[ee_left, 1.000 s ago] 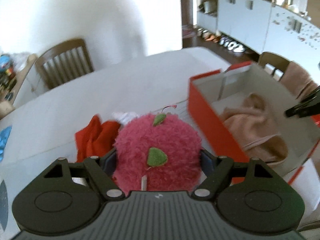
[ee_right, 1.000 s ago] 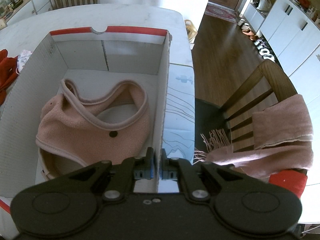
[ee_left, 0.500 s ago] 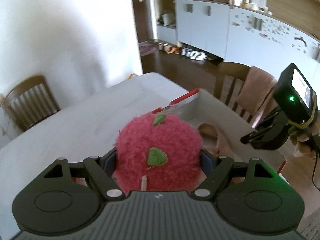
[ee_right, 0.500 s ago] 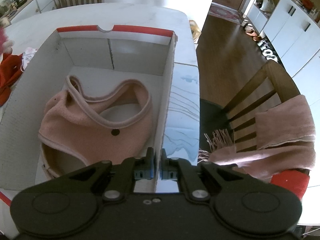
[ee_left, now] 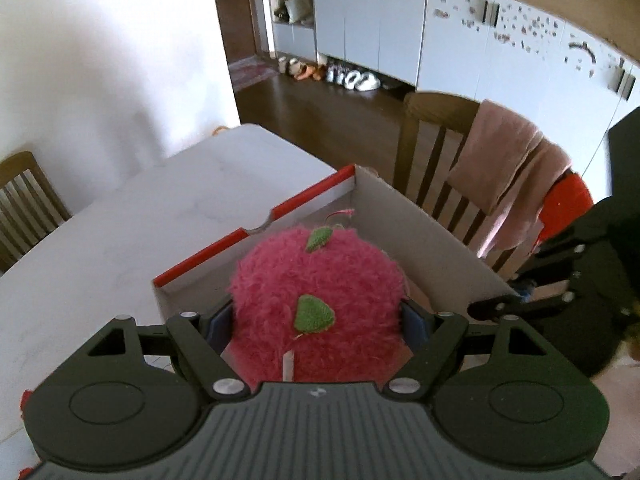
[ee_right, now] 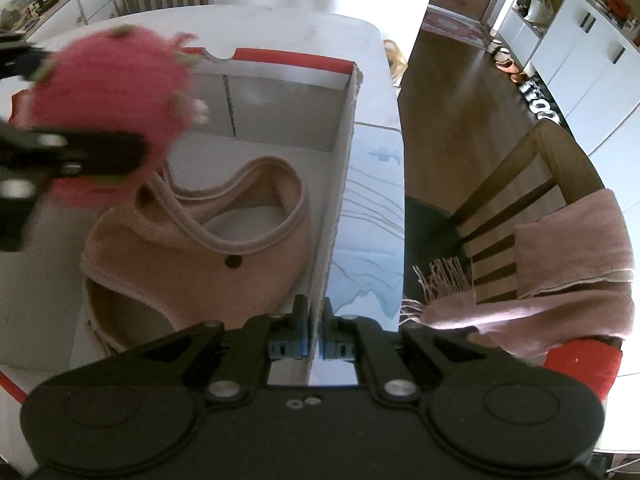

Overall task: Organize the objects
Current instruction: 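Lower the pink ball toy into the box onto the hat and release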

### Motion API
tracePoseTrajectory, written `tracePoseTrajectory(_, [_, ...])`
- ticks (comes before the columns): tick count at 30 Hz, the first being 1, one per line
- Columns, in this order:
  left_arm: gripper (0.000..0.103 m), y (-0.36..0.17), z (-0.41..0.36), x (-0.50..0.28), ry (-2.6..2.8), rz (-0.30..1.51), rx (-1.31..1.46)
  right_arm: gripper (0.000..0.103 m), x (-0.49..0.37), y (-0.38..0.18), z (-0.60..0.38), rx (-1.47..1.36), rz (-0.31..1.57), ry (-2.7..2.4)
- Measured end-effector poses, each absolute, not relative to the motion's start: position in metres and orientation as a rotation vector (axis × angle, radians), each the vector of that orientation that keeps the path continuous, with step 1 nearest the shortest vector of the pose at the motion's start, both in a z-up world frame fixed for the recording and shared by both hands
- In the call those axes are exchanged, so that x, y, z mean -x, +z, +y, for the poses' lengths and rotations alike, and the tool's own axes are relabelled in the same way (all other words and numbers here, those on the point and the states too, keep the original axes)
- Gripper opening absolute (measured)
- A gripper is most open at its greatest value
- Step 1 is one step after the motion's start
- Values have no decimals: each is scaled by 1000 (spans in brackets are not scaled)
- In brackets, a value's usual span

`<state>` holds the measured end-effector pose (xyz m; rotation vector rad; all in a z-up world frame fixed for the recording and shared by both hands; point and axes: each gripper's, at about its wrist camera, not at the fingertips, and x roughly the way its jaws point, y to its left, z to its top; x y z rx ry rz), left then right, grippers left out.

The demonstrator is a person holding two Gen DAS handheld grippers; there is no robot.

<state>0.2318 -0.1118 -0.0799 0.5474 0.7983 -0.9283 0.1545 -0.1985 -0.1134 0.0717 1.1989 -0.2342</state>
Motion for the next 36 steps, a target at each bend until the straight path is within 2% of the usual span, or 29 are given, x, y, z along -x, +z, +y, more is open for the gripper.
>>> tracePoseTrajectory(18, [83, -132, -144, -233, -949, 881, -704, 3, -154, -114, -198, -63, 1201, -227])
tracePoseTrajectory(26, [97, -127, -136, -233, -972, 881, -672, 4, -154, -114, -198, -59, 1202, -226])
tracePoseTrajectory(36, [99, -100, -112, -225, -1002, 823, -588, 4, -154, -116, -198, -47, 1206, -224])
